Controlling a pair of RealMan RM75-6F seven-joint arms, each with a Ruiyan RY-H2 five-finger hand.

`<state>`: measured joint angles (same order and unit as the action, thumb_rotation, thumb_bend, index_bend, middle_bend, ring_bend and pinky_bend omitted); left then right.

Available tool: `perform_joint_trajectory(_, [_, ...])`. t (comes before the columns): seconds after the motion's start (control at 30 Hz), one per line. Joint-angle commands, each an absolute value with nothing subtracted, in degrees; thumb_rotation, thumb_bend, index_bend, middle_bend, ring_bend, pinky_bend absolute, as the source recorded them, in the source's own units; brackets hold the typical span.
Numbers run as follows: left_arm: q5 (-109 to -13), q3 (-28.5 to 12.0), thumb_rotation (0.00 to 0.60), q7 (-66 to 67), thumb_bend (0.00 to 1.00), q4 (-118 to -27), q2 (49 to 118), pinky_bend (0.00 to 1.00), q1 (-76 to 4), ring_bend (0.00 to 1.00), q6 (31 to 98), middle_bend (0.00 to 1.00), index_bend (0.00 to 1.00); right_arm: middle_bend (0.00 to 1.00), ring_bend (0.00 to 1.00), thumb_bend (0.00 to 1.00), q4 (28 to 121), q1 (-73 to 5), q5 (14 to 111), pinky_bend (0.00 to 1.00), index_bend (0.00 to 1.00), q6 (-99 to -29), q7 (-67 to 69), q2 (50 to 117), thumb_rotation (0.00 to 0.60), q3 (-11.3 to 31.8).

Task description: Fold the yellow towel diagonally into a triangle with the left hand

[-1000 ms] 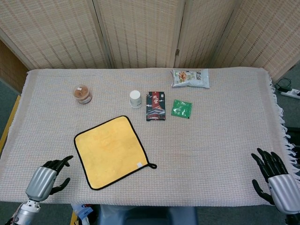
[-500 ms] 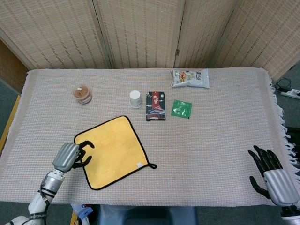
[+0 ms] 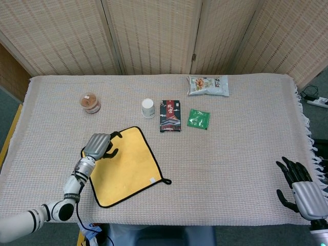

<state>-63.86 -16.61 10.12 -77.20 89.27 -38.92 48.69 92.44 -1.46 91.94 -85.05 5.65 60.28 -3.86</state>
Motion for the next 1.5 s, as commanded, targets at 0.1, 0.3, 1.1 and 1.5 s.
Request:
perform_joint_trajectory(0.1, [-61.75, -18.8, 0.6, 6.21, 0.46, -66.57, 94.76, 1.0, -44.12, 1.0, 44.03, 1.0, 0.37, 0.0, 0.0, 0.49, 91.75, -2.0, 89.69, 0.0, 0.0, -83.18, 6.72, 60.31, 0.6, -2.97])
perform_joint_trajectory(0.3, [-62.52, -19.32, 0.6, 1.15, 0.5, -57.37, 98.67, 1.0, -47.43, 1.0, 41.25, 1.0, 0.39, 0.0, 0.0, 0.49, 90.91, -2.66, 87.4, 0.0, 0.0, -80.54, 7.77, 60.4, 0.6, -2.4])
perform_joint_trajectory(1.1, [-70.23, -18.08, 0.6, -22.64, 0.51, -31.25, 110.04, 1.0, -57.17, 1.0, 31.99, 1.0, 0.34, 0.0, 0.0, 0.49, 88.24, -2.96, 83.45, 0.0, 0.0, -76.48, 11.72, 60.25, 0.6, -1.24])
perform_joint_trajectory(1.5, [-74.37, -15.17, 0.6, -31.47, 0.51, -22.98, 114.08, 1.0, -59.32, 1.0, 30.55, 1.0, 0.37, 0.0, 0.0, 0.49, 87.88, -2.9, 83.11, 0.0, 0.0, -76.0, 12.18, 60.21, 0.6, -0.99])
